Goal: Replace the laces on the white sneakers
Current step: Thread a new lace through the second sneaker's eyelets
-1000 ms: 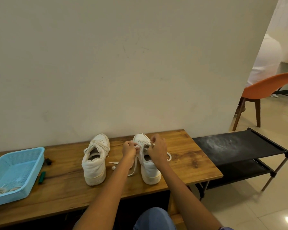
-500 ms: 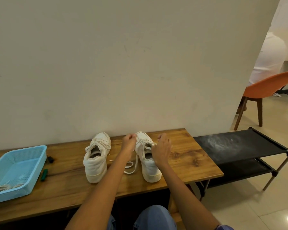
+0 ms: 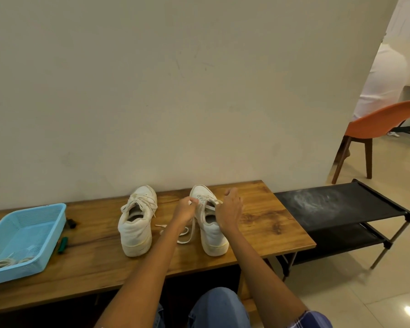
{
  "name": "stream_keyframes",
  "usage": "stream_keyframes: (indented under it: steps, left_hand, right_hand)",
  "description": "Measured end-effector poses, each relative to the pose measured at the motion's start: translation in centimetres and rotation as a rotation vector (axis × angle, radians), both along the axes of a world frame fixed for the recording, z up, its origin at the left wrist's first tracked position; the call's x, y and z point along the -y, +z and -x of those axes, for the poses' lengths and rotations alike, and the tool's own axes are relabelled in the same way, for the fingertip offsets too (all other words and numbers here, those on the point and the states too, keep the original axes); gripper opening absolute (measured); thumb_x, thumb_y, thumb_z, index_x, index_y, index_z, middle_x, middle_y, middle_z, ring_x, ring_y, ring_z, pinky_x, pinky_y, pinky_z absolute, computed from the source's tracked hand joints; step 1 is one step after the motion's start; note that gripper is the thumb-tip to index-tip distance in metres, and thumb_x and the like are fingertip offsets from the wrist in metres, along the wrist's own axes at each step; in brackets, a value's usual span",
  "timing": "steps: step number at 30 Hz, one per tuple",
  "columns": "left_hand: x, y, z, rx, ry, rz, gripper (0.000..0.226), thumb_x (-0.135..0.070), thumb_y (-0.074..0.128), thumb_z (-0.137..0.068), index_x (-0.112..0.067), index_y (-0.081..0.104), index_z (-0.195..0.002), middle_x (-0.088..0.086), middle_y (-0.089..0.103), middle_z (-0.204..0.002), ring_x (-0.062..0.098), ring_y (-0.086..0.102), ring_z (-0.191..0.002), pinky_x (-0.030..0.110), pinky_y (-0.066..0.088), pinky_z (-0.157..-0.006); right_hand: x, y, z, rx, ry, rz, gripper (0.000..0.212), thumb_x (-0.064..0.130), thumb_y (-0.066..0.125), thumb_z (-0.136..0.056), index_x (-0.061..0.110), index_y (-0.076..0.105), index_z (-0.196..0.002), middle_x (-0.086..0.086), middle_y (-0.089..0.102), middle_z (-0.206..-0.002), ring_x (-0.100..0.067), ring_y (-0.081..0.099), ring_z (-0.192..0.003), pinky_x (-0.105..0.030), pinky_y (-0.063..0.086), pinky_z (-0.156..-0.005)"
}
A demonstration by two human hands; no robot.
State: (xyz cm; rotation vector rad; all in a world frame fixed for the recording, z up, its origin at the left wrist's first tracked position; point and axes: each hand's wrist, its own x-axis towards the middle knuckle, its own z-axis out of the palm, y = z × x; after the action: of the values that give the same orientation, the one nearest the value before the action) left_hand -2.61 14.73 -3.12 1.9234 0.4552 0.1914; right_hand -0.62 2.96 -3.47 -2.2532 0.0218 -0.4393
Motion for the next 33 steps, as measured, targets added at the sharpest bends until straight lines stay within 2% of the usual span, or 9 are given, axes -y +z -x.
stream_keyframes:
  steps: [3, 5, 7, 10, 13, 16, 20, 27, 33]
  left_hand:
    - [-1.6, 2.7, 0.0, 0.238, 0.334, 0.676, 0.024, -0.016, 0.035, -0.102, -0.009, 0.046, -0.081, 0.002, 0.036, -0.062, 0.005, 0.037, -0.036, 0.016, 0.029, -0.035]
    - [-3.3, 3.7, -0.2, 0.403, 0.526, 0.898, 0.031, -0.018, 0.030, -0.104, -0.012, 0.040, -0.074, 0.002, 0.032, -0.061, 0.005, 0.034, -0.034, 0.013, 0.028, -0.032]
    - [-4.0, 3.5, -0.1, 0.409, 0.608, 0.810, 0.028, -0.019, 0.028, -0.104, -0.009, 0.046, -0.085, 0.005, 0.037, -0.065, 0.012, 0.039, -0.048, 0.017, 0.039, -0.040]
    - [-3.8, 0.5, 0.7, 0.150, 0.498, 0.232, 0.027, -0.019, 0.032, -0.101, -0.002, 0.054, -0.102, 0.014, 0.053, -0.086, 0.025, 0.053, -0.078, 0.036, 0.048, -0.076]
    - [-2.6, -2.4, 1.6, -0.242, 0.045, -0.178, 0.010, -0.014, 0.050, -0.095, -0.011, 0.052, -0.085, 0.004, 0.051, -0.085, 0.019, 0.054, -0.075, 0.030, 0.044, -0.066]
    - [-1.5, -3.4, 1.6, -0.176, -0.024, -0.279, 0.028, -0.021, 0.059, -0.091, -0.012, 0.050, -0.116, 0.002, 0.057, -0.111, 0.022, 0.059, -0.101, 0.036, 0.052, -0.082]
    - [0.4, -1.6, 0.9, 0.153, -0.008, -0.387, 0.016, -0.019, 0.058, -0.092, -0.016, 0.059, -0.108, 0.001, 0.066, -0.103, 0.018, 0.061, -0.091, 0.030, 0.050, -0.075]
    - [0.6, -1.4, 1.1, 0.318, 0.050, -0.594, 0.011, -0.014, 0.063, -0.088, -0.013, 0.071, -0.095, 0.001, 0.069, -0.092, 0.010, 0.055, -0.080, 0.007, 0.028, -0.054]
    - [0.8, -3.6, 2.1, 0.379, 0.114, -0.266, 0.007, -0.005, 0.069, -0.081, -0.009, 0.070, -0.087, 0.001, 0.070, -0.085, 0.014, 0.063, -0.076, 0.012, 0.045, -0.061]
  right_hand:
    - [-0.1, 0.1, -0.2, 0.004, -0.009, 0.014, 0.028, -0.006, 0.048, -0.081, 0.014, 0.046, -0.100, -0.001, 0.052, -0.098, -0.015, 0.039, -0.089, -0.030, 0.034, -0.078]
    - [-0.1, 0.1, -0.2, -0.004, -0.010, 0.010, 0.030, -0.007, 0.048, -0.080, 0.013, 0.046, -0.101, 0.001, 0.048, -0.096, -0.016, 0.040, -0.091, -0.030, 0.033, -0.079]
    - [-0.1, 0.0, -0.2, -0.013, 0.001, -0.006, 0.031, -0.008, 0.048, -0.077, 0.013, 0.045, -0.099, 0.001, 0.048, -0.096, -0.017, 0.041, -0.091, -0.032, 0.036, -0.080]
    - [-0.1, 0.1, -0.2, -0.052, 0.041, -0.051, 0.031, -0.007, 0.050, -0.074, 0.014, 0.040, -0.093, -0.001, 0.047, -0.094, -0.019, 0.040, -0.091, -0.034, 0.039, -0.077]
    - [0.1, 0.2, 0.0, -0.087, 0.070, -0.059, 0.031, -0.004, 0.057, -0.074, 0.015, 0.039, -0.092, 0.001, 0.046, -0.092, -0.020, 0.042, -0.092, -0.031, 0.038, -0.073]
    - [0.1, 0.2, -0.1, -0.113, 0.119, -0.073, 0.029, 0.003, 0.057, -0.072, 0.013, 0.045, -0.096, -0.001, 0.049, -0.092, -0.022, 0.046, -0.093, -0.036, 0.043, -0.075]
    - [0.0, 0.1, -0.6, -0.139, 0.277, 0.044, 0.038, 0.019, 0.063, -0.070, 0.015, 0.051, -0.106, -0.005, 0.058, -0.099, -0.024, 0.054, -0.093, -0.041, 0.050, -0.076]
    - [-0.3, -0.2, -1.2, -0.074, 0.323, 0.228, 0.025, 0.016, 0.051, -0.089, 0.023, 0.064, -0.110, -0.010, 0.061, -0.106, -0.027, 0.059, -0.089, -0.041, 0.052, -0.076]
    - [-0.1, -0.4, -1.6, -0.053, 0.298, 0.250, 0.017, 0.015, 0.051, -0.092, 0.021, 0.064, -0.102, -0.008, 0.058, -0.106, -0.023, 0.057, -0.093, -0.036, 0.050, -0.076]
